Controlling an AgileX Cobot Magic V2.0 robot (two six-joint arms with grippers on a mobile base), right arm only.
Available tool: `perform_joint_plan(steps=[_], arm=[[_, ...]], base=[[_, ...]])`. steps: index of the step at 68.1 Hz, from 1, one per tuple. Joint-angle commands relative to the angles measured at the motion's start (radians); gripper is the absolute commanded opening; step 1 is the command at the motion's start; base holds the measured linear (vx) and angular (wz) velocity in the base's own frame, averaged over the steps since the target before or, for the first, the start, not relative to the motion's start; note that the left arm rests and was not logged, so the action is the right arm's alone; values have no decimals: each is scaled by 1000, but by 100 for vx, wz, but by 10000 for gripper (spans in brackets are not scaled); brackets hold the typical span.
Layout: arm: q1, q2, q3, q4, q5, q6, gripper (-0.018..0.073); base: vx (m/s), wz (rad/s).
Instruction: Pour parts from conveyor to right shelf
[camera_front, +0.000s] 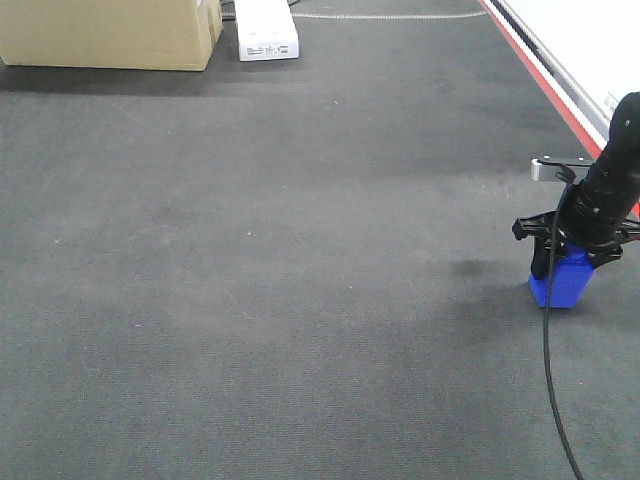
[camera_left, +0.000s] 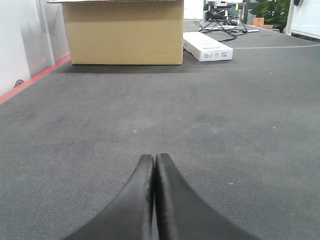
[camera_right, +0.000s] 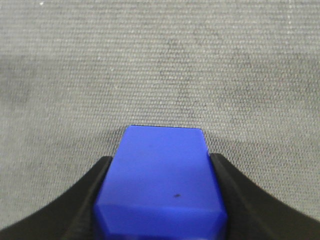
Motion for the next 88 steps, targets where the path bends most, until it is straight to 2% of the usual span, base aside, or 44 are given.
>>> perform_joint_plan(steps=[1, 9, 14, 31, 41, 57, 64, 73, 88], arm=[[-6, -91, -28, 10, 19, -21, -10], [-6, -140, -14, 61, 19, -46, -6], [-6, -199, 41, 105, -34, -64, -6], [-6, -478, 406, 193, -348, -121, -6], [-6, -662, 560, 251, -513, -160, -6], [-5, -973, 764, 394, -675, -320, -6], [-5, -1128, 879, 456, -738, -430, -6], [-5, -1345, 1053, 481, -802, -526, -6], [-5, -1653, 1286, 491, -903, -529, -6]], base=[[0, 0], [0, 0], [0, 0], [0, 0], [0, 0], [0, 0], [0, 0], [0, 0], [0, 0]])
